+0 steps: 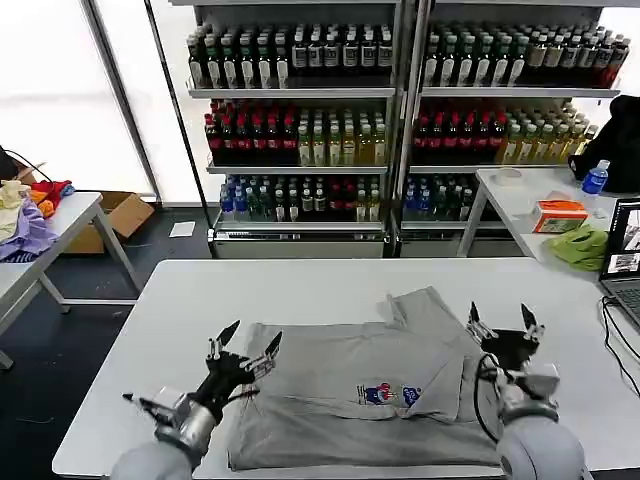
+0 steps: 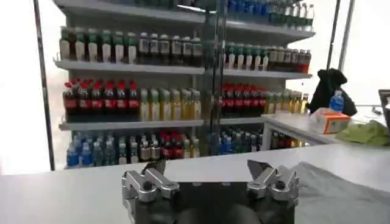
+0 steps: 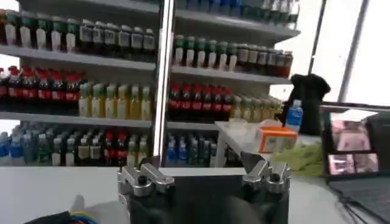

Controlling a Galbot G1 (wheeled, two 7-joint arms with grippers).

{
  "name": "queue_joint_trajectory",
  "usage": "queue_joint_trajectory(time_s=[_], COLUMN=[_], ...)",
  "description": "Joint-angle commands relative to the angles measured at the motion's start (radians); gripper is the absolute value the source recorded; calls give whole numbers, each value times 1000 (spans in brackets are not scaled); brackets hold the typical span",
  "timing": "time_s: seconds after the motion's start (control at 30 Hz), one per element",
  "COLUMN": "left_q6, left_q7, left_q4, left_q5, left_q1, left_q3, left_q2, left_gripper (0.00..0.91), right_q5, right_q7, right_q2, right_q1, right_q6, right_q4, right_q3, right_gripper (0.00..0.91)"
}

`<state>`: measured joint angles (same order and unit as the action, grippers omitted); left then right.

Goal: Fold and organize the clothes.

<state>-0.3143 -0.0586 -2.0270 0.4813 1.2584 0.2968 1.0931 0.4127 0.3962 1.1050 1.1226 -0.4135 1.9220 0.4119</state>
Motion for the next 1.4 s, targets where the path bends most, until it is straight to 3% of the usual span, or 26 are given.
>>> queue_joint_trajectory(time_s=[0.03, 0.27, 0.43, 0.9, 1.23, 1.27, 1.37, 1.4], left_q6=[-70, -121, -159, -205, -207, -208, -209, -209], left_q7=[32, 12, -7, -26, -32, -33, -35, -35], left_q4=[396, 511, 525, 397, 407, 411, 416, 415], left_q5=[83, 86, 63, 104, 102, 102, 101, 102], left_q1=[-388, -451, -452, -351, -335, -335, -327, -321], left_q3=[-134, -192, -203, -168, -172, -172, -177, -179], left_q2=[-6, 18, 15, -35, -14, -14, -15, -17], left_gripper=[907, 907, 907, 907, 907, 846, 0, 0], right_q5=[74, 87, 95, 81, 79, 79, 79, 80], right_q7=[-38, -81, -78, -98, -105, -105, -104, -103], right_q2=[-11, 22, 55, 103, 133, 133, 133, 132], right_q1=[-408, -473, -496, -444, -437, -435, -425, -421], right_q6=[-52, -56, -64, -78, -81, -81, -84, -84], right_q4=[-433, -537, -594, -618, -659, -659, -651, -648], right_q3=[-220, -264, -263, -229, -221, -221, -223, -224], right_gripper=[907, 907, 907, 907, 907, 907, 867, 796])
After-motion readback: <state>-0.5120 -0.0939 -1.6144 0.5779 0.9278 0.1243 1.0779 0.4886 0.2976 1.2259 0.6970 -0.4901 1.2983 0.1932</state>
